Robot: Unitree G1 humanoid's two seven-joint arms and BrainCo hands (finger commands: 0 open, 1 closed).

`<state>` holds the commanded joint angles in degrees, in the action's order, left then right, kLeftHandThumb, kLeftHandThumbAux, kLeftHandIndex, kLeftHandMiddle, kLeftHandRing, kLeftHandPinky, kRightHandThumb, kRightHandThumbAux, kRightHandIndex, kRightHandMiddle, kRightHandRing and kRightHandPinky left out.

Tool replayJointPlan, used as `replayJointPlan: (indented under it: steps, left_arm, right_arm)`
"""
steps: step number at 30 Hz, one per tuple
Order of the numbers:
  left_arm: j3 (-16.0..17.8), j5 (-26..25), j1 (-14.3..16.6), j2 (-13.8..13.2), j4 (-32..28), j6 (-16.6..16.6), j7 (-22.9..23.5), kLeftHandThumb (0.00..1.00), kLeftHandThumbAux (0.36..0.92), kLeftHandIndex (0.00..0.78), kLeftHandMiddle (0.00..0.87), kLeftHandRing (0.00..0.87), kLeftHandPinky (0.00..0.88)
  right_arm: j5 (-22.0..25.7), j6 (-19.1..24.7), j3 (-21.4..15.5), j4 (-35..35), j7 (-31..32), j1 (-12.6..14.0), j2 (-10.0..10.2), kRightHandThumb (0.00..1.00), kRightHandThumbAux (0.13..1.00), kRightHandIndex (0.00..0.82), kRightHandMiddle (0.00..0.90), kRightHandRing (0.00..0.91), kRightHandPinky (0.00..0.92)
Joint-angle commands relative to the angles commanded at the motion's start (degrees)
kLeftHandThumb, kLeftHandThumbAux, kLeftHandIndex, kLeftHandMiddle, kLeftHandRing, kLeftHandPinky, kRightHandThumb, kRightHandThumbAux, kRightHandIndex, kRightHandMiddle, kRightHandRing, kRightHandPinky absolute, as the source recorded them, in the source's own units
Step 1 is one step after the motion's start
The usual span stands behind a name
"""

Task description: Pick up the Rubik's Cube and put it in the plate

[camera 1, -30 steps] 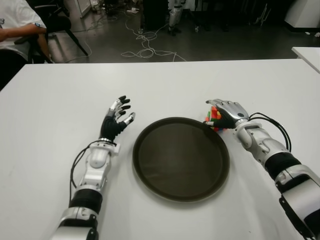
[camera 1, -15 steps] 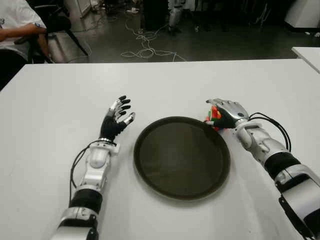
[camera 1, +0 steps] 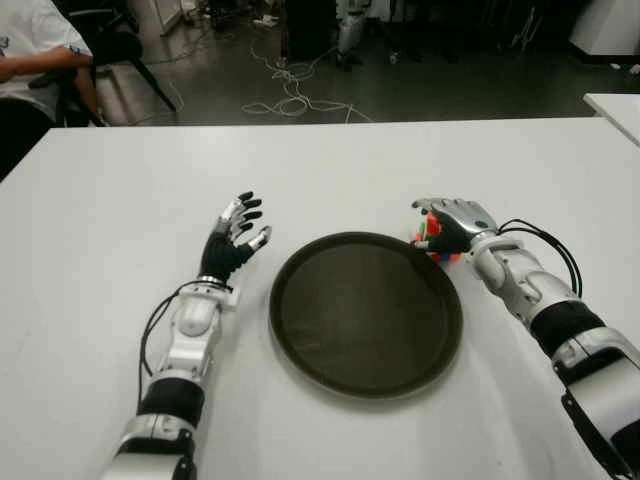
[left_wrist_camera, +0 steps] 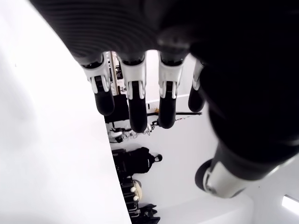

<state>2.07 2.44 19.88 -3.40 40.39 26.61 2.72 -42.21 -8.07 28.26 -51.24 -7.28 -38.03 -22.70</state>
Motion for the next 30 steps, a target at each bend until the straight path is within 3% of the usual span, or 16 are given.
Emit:
replayJointPlan:
  steps: [2,7,15,30]
  left_arm:
    - [0.04,0.09,0.06,0.02,0.21,0.08,-0.15,0.073,0.747,0.112,0.183,0.163,0.126]
    - [0.0,0.06,-0.1,0.02,0.04,0.23,0.03,0.07,0.747,0.114,0.179,0.163,0.134]
    - [0.1,-0.12,-0.45,0.21,-0.42,0.25,-0.08,0.055,0.75,0.112,0.176,0.156,0.117]
    - [0.01,-0.28,-1.03,0.21,-1.62,-0.2,0.12,0.06,0.75,0.104,0.171,0.149,0.108]
  right_arm:
    - [0.22,0.49,-0.2,0.66,0.03,0.25,-0.06,0.529,0.681,0.394,0.491,0.507,0.498]
    - [0.67,1.12,-0.87,2.5,-0.1,1.02,-0.42,0.666,0.711,0.424,0.568,0.563,0.534]
    - [0.43,1.31,-1.39,4.17,-0.82,1.89,-0.84,0.695,0.717,0.432,0.613,0.596,0.55]
    - [0.23,0.95,-1.79,4.97,-0.39,2.11,-1.38,0.697,0.716,0.432,0.617,0.597,0.551]
